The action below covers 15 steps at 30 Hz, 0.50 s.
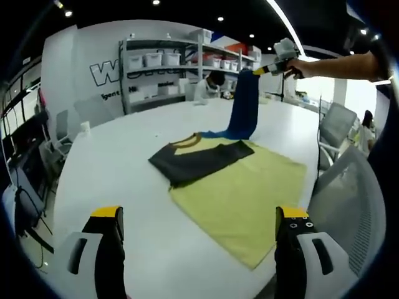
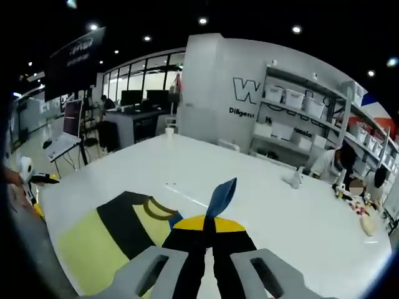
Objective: Fold the garment on the visible template until the final outline fits inside the template.
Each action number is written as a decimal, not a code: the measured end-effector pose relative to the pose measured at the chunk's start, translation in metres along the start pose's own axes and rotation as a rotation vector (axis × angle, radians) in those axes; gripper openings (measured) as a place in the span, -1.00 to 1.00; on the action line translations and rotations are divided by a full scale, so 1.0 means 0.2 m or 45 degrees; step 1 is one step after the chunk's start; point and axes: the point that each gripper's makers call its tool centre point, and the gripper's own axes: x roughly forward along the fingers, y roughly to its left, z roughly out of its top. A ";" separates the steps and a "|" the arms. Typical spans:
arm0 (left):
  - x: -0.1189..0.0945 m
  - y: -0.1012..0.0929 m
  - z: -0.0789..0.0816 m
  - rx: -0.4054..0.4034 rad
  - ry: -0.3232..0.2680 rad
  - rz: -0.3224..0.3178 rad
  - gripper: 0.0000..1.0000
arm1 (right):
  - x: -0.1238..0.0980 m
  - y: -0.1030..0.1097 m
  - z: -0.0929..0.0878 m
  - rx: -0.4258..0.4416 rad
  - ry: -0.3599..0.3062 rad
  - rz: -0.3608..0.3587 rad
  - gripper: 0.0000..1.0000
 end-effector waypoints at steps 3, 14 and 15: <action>-0.02 0.00 0.01 -0.007 -0.017 -0.002 0.98 | 0.00 0.07 0.05 -0.025 -0.009 0.026 -1.00; -0.06 0.00 -0.01 -0.036 -0.044 0.004 0.98 | 0.03 0.32 0.17 -0.074 -0.038 0.124 -1.00; -0.07 0.00 -0.01 -0.035 -0.044 0.006 0.98 | 0.03 0.34 0.17 -0.076 -0.038 0.132 -1.00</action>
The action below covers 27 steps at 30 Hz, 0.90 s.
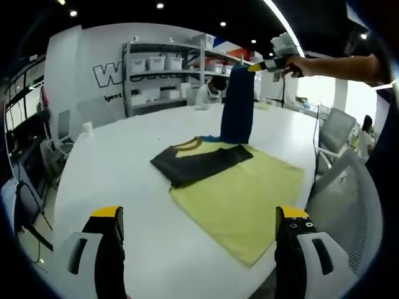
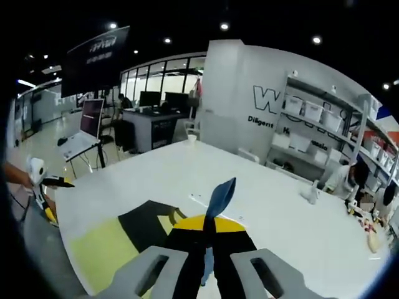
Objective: Fold the garment on the visible template until the final outline fits inside the template.
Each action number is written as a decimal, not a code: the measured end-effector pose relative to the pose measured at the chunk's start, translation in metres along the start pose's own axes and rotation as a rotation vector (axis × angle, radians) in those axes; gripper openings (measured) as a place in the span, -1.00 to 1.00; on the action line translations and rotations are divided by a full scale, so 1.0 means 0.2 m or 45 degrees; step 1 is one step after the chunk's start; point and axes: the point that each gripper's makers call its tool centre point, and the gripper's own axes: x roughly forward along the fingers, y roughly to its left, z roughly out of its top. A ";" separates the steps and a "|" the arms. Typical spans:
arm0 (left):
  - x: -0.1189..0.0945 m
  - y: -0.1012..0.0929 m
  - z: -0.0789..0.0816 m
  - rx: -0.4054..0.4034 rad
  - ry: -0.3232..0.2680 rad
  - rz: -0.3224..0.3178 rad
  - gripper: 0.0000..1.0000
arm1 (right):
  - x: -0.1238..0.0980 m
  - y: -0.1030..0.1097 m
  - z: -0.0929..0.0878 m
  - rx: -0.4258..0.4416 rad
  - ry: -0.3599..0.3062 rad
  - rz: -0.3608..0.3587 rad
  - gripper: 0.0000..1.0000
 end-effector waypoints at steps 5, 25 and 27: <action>-0.03 0.02 0.01 -0.009 -0.012 0.015 0.98 | 0.06 0.14 -0.03 -0.025 0.020 0.044 -1.00; -0.09 0.03 -0.01 -0.020 -0.016 0.051 0.98 | 0.33 0.41 -0.12 0.155 0.081 0.097 -1.00; -0.09 0.03 -0.01 -0.020 -0.017 0.053 0.98 | 0.35 0.43 -0.13 0.158 0.091 0.098 -1.00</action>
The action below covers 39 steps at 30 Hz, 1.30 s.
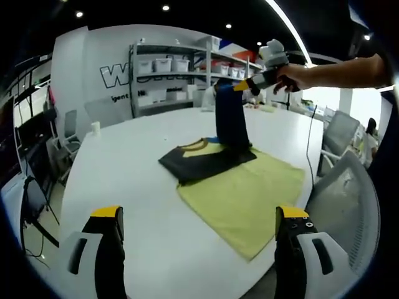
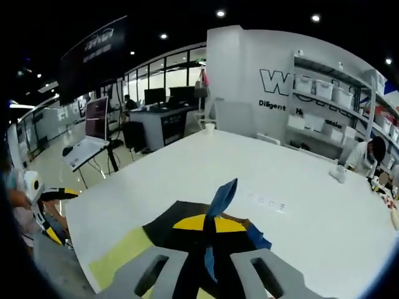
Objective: Fold the garment on the visible template until the final outline fits inside the template.
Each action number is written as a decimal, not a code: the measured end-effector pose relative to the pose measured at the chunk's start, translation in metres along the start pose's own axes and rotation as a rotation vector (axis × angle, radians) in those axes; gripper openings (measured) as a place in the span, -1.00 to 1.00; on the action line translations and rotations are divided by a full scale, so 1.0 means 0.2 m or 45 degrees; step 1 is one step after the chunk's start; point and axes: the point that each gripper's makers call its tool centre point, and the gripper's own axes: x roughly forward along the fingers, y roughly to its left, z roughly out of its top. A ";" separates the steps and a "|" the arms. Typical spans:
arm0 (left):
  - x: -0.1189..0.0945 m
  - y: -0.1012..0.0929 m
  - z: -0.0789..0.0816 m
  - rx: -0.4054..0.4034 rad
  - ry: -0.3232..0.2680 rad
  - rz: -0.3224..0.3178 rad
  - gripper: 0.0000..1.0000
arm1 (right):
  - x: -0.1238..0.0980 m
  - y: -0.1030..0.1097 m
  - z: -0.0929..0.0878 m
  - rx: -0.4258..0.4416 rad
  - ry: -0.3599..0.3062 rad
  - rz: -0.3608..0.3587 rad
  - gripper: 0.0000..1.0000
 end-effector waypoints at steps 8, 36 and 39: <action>0.00 0.02 -0.01 -0.020 -0.004 0.018 0.98 | 0.10 0.10 -0.04 0.018 0.027 0.042 -1.00; 0.01 0.00 -0.05 0.035 -0.015 -0.054 0.98 | 0.42 0.36 -0.30 0.077 0.209 0.172 -1.00; 0.02 -0.04 -0.07 0.042 -0.013 -0.089 0.98 | 0.46 0.38 -0.33 0.082 0.234 0.184 -1.00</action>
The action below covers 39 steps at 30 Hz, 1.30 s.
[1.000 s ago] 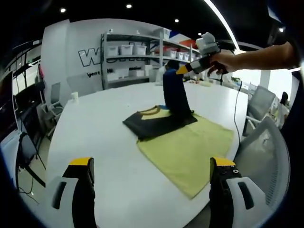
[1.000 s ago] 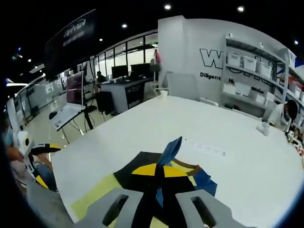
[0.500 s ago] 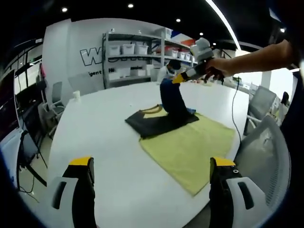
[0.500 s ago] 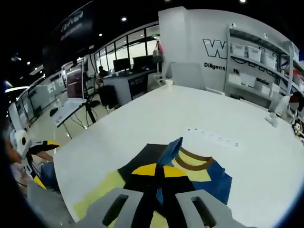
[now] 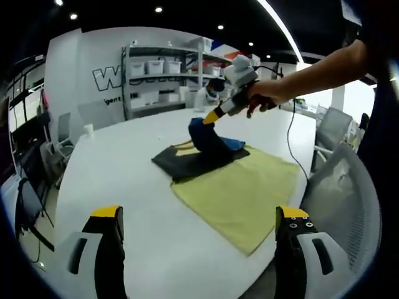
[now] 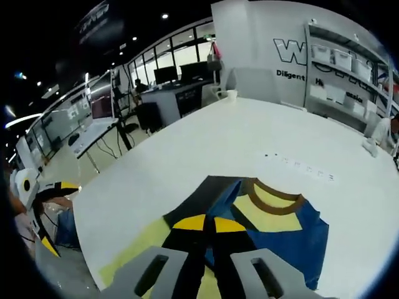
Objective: Fold the garment on the visible template until the final outline fits inside the template.
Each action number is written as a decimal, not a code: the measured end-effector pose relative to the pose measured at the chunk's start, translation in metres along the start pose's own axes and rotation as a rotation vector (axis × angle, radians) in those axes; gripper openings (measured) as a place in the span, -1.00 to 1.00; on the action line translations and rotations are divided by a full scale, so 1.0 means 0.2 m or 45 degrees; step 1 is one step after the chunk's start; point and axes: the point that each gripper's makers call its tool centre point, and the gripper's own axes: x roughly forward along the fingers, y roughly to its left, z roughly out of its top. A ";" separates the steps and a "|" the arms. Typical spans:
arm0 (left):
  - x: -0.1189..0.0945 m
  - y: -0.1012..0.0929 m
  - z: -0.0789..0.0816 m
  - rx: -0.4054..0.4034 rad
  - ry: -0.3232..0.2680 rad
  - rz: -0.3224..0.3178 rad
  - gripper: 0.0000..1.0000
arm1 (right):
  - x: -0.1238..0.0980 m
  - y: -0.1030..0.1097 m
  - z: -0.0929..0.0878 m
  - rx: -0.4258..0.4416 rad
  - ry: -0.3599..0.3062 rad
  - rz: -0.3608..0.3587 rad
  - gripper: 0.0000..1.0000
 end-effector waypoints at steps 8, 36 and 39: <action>0.02 0.00 -0.06 -0.022 0.022 -0.028 0.98 | 0.11 0.08 -0.07 0.004 0.054 0.038 -1.00; -0.03 0.19 -0.11 -0.072 0.046 0.054 0.98 | 0.28 0.25 -0.17 -0.080 0.075 0.210 -0.96; -0.02 0.20 -0.12 -0.073 0.045 0.053 0.98 | 0.24 0.22 -0.14 -0.133 0.046 0.202 -0.86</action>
